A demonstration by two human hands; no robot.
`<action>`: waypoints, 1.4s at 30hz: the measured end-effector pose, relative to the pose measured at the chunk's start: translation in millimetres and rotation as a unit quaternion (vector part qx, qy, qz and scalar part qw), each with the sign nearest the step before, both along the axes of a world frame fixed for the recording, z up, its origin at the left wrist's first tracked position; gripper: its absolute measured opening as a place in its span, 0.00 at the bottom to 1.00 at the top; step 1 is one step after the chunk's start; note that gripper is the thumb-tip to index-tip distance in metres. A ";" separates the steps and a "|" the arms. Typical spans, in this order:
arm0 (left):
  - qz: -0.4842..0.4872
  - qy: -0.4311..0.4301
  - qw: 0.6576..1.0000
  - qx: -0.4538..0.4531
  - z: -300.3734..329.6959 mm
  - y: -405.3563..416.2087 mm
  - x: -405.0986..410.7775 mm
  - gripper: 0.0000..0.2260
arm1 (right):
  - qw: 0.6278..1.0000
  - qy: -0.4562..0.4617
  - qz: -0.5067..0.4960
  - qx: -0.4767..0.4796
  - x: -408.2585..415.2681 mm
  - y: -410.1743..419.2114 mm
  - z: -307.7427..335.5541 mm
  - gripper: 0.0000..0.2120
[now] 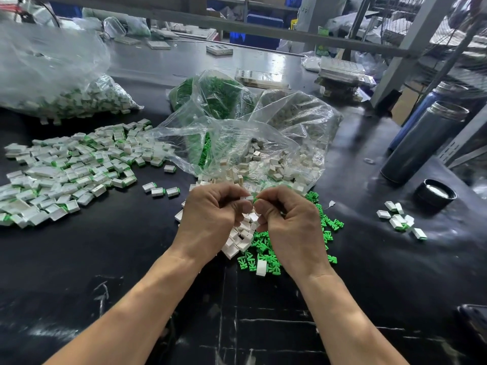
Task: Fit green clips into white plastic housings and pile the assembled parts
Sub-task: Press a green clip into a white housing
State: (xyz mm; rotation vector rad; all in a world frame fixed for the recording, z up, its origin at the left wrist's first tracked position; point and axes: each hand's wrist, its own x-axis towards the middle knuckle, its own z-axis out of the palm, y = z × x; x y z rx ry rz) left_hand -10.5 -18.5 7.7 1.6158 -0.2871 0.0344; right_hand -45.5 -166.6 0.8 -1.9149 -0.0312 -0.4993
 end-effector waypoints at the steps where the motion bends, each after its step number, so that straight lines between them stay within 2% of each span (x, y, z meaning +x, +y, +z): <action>1: -0.002 0.001 1.000 0.002 0.7 -0.4 -0.5 0.09 | 1.000 0.000 -0.001 -0.006 -0.2 0.0 0.7 0.11; 4: -0.001 0.001 1.000 -0.002 1.6 -2.1 -0.6 0.08 | 1.000 0.002 -0.005 0.004 -1.0 0.5 1.8 0.12; 9: -0.010 0.006 0.999 -0.038 3.5 -4.1 -1.9 0.08 | 0.995 0.024 -0.002 0.095 -0.6 -0.8 3.2 0.13; 15: -0.007 -0.021 1.000 0.019 1.9 1.8 1.6 0.11 | 0.995 0.027 0.004 0.091 0.0 -1.7 4.2 0.11; 19: -0.018 -0.024 1.000 0.002 0.9 3.5 4.3 0.09 | 0.982 0.053 0.025 0.181 0.1 0.6 7.7 0.08; 23: -0.037 0.003 0.999 -0.039 1.0 0.4 4.4 0.06 | 0.960 0.098 0.067 0.254 -1.6 6.3 10.6 0.22; 27: -0.088 0.021 0.993 -0.080 -0.3 -5.6 -1.0 0.04 | 0.959 0.117 0.104 0.236 -4.3 13.2 11.1 0.31; 30: -0.121 0.026 0.988 -0.090 -1.1 -8.7 -4.9 0.02 | 0.965 0.122 0.095 0.212 -6.6 15.9 12.3 0.29; 34: -0.124 0.011 0.991 -0.051 -1.0 -9.4 -6.0 0.01 | 0.977 0.121 0.048 0.167 -4.9 16.3 8.2 0.30; 39: -0.117 0.000 0.993 -0.015 -2.9 -8.8 -5.6 0.02 | 0.975 0.120 0.022 0.187 -1.5 19.6 3.8 0.29; 42: -0.104 -0.006 0.995 -0.002 -3.2 -10.3 -7.0 0.02 | 0.979 0.117 -0.012 0.166 3.2 20.4 -2.3 0.26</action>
